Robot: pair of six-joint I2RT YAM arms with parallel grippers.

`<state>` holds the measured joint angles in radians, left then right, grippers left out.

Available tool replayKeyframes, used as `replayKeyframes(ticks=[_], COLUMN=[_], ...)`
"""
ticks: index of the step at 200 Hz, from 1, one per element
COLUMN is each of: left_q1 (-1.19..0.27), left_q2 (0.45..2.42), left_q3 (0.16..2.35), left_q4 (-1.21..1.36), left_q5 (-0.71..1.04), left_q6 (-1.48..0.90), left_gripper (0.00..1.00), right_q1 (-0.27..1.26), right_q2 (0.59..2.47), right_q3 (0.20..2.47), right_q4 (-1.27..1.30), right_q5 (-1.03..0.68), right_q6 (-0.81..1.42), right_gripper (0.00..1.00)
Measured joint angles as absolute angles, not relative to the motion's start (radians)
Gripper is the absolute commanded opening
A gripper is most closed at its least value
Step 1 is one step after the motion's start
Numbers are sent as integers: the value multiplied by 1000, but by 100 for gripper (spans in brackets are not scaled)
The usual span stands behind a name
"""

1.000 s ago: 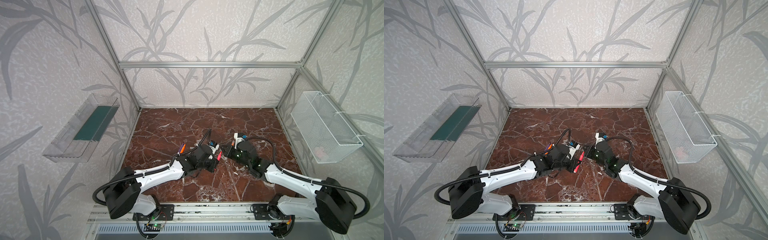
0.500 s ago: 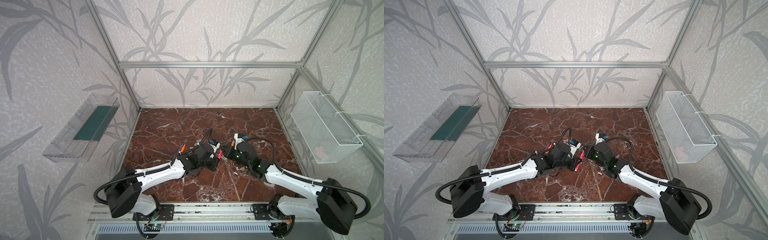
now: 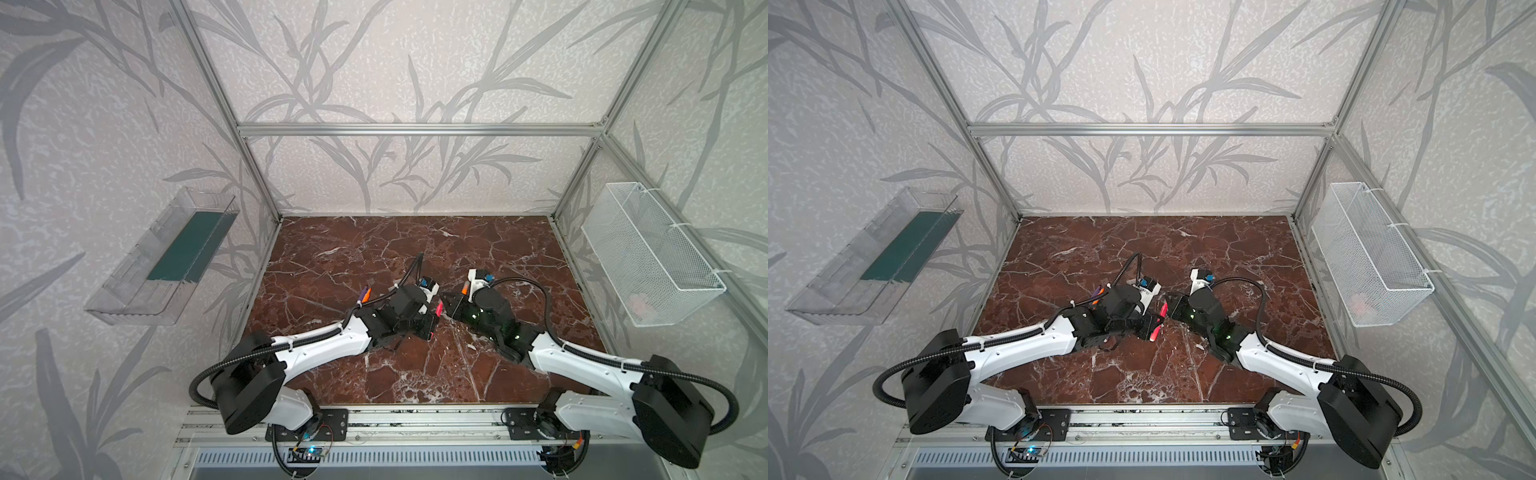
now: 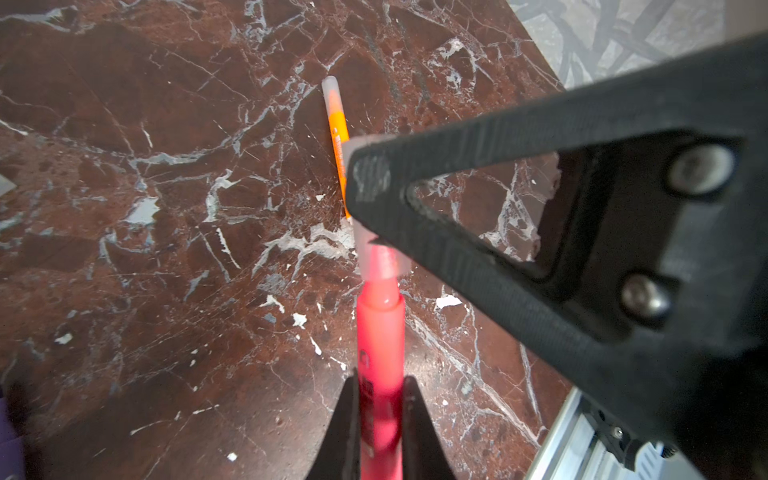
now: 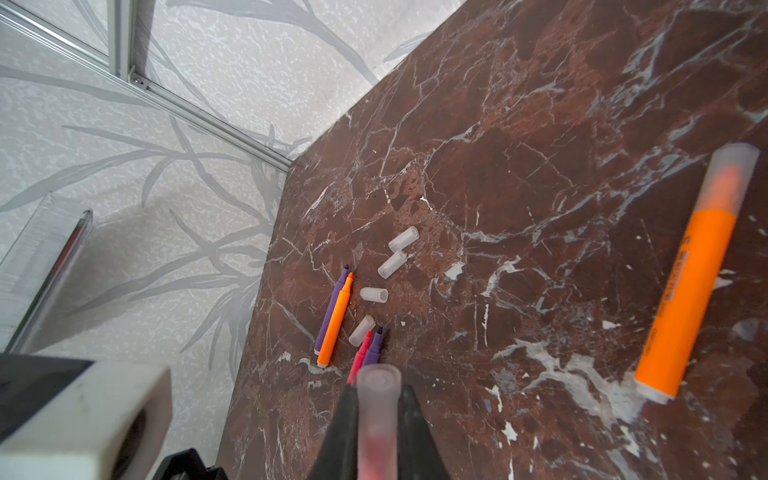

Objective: Insert the pens into the pen caps
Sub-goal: 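Push the white cap in the right gripper down onto the pink marker tip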

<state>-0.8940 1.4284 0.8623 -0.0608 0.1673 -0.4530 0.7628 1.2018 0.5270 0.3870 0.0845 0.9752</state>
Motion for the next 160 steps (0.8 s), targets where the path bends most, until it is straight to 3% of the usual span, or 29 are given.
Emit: replayKeyframes(ticks=[160], left_q1=[-783], left_q2=[1307], left_q3=[783], left_q4=[51], left_q5=[409], left_q6=[-514], left_gripper=[0], right_q1=[744], right_q2=[1186], right_q3=[389], right_q4=[787], right_q5=[-29], right_q6=[968], right_gripper=[0])
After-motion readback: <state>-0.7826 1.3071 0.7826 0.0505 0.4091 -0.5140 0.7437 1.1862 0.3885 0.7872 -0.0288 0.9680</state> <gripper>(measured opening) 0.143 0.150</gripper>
